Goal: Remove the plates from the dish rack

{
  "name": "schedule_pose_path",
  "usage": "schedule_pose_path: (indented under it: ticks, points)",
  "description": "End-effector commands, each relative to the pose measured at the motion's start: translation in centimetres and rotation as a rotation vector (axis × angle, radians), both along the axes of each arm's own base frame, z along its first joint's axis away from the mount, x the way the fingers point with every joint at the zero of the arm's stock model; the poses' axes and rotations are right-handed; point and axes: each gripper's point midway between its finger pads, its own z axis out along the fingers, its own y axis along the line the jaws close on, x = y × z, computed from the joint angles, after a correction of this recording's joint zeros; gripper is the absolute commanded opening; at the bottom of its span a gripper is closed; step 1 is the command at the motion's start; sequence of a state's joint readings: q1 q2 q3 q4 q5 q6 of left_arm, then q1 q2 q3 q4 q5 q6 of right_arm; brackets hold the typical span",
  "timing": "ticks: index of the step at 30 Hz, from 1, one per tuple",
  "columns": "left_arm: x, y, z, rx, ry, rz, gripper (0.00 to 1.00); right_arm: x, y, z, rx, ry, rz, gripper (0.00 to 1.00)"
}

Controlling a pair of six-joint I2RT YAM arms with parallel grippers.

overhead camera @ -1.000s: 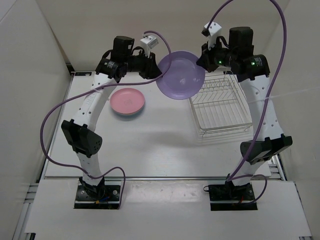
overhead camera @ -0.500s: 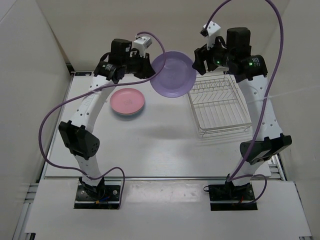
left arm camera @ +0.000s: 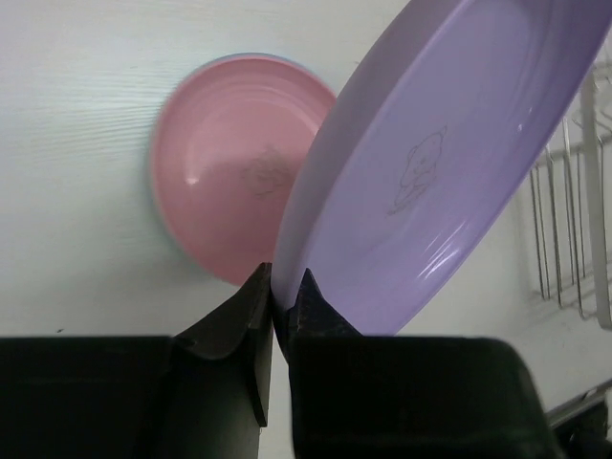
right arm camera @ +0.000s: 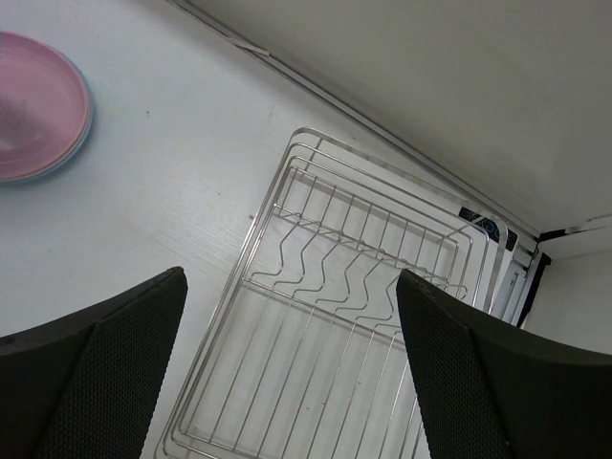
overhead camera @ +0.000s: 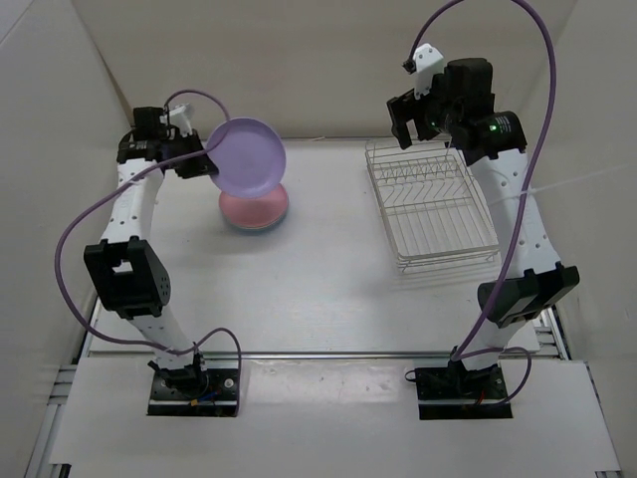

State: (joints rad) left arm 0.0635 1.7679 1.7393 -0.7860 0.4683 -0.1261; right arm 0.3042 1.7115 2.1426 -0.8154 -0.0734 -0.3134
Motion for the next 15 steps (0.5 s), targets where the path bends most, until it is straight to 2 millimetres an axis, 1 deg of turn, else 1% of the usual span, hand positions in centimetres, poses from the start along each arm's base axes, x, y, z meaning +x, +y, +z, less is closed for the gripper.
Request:
schedule_pose_path:
  ticks: [1,2,3,4,5,6,7,8,9,10,11,12,13,15]
  points:
    - [-0.1,1.8,-0.5,-0.068,0.052,0.1,0.11,-0.5,-0.4,2.6,0.014,-0.082,-0.018,0.93]
    - [0.1,2.5,-2.0,-0.07,0.092,0.13,0.11,-0.5,-0.4,2.6,0.007,-0.085,-0.014,0.93]
    - [0.3,3.0,-2.5,-0.072,0.103,0.143,0.11,-0.4,-0.4,2.2,0.004,-0.077,-0.014,0.93]
    - [0.4,2.9,-2.9,-0.086,0.119,0.144,0.11,-0.5,-0.2,2.2,0.007,-0.076,-0.006,0.93]
    - [0.3,3.4,-3.8,-0.088,0.141,0.155,0.11,-0.8,-0.4,2.7,0.003,-0.089,-0.002,0.93]
    - [0.4,3.1,-4.3,-0.108,0.16,0.155,0.11,-0.7,-0.4,2.2,-0.001,-0.078,-0.002,0.93]
    - [0.2,3.5,-5.1,-0.117,0.185,0.172,0.11,-1.0,-0.4,2.6,0.002,-0.087,-0.002,0.93]
    - [0.1,3.5,-6.2,-0.12,0.213,0.174,0.11,-1.0,-0.4,2.2,-0.001,-0.078,-0.002,0.93]
    - [0.3,3.3,-6.0,-0.131,0.206,0.173,0.11,-1.0,-0.4,2.2,-0.001,-0.078,-0.002,0.93]
    - [0.2,3.8,-7.2,-0.135,0.234,0.185,0.11,-1.2,-0.5,2.6,0.002,-0.087,-0.002,0.93]
    - [0.2,3.8,-7.6,-0.135,0.243,0.186,0.11,-1.2,-0.5,2.6,0.002,-0.087,-0.002,0.93]
    - [0.1,4.0,-8.4,-0.152,0.27,0.197,0.11,-1.2,-0.5,2.6,0.002,-0.087,-0.002,0.93]
    - [0.1,4.0,-8.4,-0.152,0.27,0.197,0.11,-1.2,-0.5,2.6,0.002,-0.087,-0.002,0.93]
    - [0.2,4.4,-9.5,-0.163,0.296,0.203,0.11,-1.6,-0.6,2.8,0.002,-0.087,-0.002,0.93]
